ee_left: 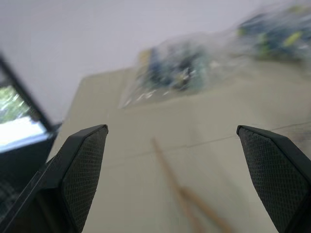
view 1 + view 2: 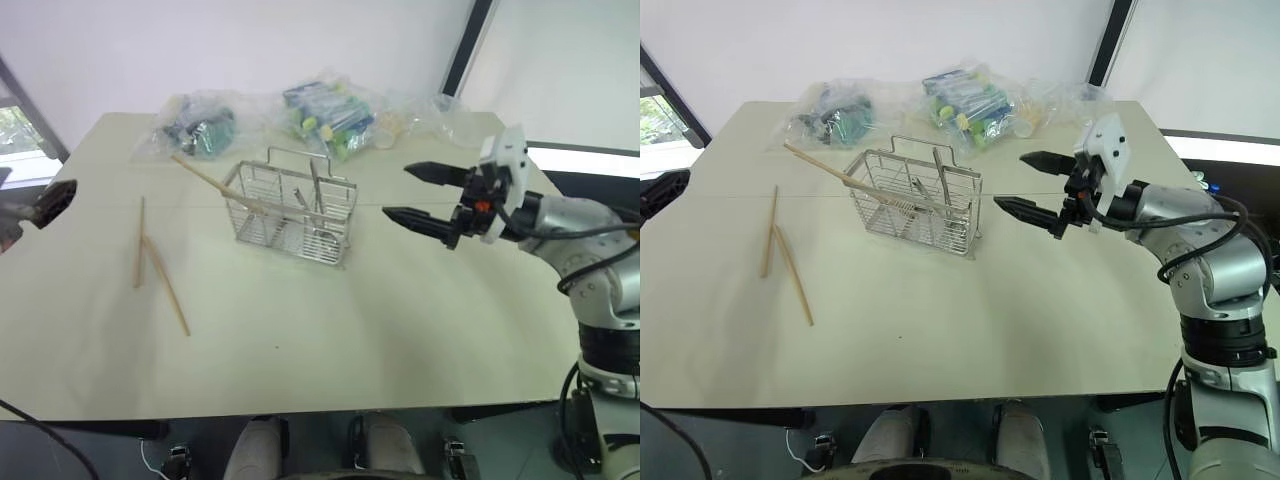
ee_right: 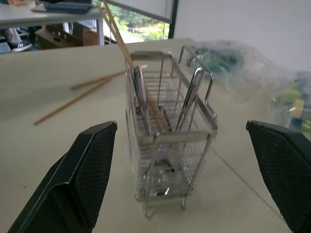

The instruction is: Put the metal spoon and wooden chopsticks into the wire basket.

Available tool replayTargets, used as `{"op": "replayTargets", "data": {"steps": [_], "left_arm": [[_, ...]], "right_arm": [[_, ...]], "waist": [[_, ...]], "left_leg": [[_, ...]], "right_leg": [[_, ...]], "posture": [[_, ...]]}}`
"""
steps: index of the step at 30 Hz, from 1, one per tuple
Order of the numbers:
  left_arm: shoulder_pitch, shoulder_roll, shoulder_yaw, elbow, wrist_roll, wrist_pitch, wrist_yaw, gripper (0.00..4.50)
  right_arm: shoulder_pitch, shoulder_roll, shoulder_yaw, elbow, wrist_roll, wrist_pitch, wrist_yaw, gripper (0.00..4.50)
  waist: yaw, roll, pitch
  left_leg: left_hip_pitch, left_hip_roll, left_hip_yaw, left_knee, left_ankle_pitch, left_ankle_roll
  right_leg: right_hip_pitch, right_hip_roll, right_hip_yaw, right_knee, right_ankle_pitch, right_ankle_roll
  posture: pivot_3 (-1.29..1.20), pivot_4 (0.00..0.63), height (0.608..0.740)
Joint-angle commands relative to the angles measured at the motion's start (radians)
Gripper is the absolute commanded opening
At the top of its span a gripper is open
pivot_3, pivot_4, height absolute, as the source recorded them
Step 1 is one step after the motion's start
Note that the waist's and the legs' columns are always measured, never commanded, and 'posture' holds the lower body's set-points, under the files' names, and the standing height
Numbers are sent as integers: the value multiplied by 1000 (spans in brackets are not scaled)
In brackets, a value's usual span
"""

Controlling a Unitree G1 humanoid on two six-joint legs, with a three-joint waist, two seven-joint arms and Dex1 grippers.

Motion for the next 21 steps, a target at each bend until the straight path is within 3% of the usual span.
{"op": "replayTargets", "data": {"steps": [1, 4, 10, 17, 21], "left_arm": [[-87, 4, -45, 39, 29, 124, 97, 4500], [-194, -58, -82, 109, 32, 248, 184, 4500], [-311, -137, -236, 238, 106, 281, 221, 4500], [-549, -216, -410, 612, 256, 107, 209, 4500], [-771, -277, -446, 985, 334, -62, 213, 4500]], "right_arm": [[24, -20, -4, -62, -11, -29, 16, 4391], [49, -16, -8, -95, -2, -15, 6, 4391], [71, 0, -3, -150, 23, 24, -26, 4391], [93, 42, 7, -189, 33, 52, -97, 4391], [117, 58, -2, -215, 43, 67, -138, 4391]], "waist": [[2, -1, 0], [5, -1, 0], [3, -4, 0], [20, -7, -1], [27, -11, -3]], "left_leg": [[0, 0, 0, 0, 0, 0], [1, 0, -2, 0, 0, 0], [3, 0, -2, 0, 0, 0], [3, -1, -2, 0, 0, -1], [2, -1, -2, 0, 0, -1]], "right_leg": [[0, 0, 0, -1, 0, 0], [2, 0, 0, -1, 0, 0], [8, -1, -1, -1, 1, 3], [8, -4, -1, -1, 1, 2], [8, -4, -2, -1, 2, 3]], "posture": [[0, 150, 633], [0, 150, 633], [0, 150, 633], [0, 150, 633], [0, 150, 633]]}}
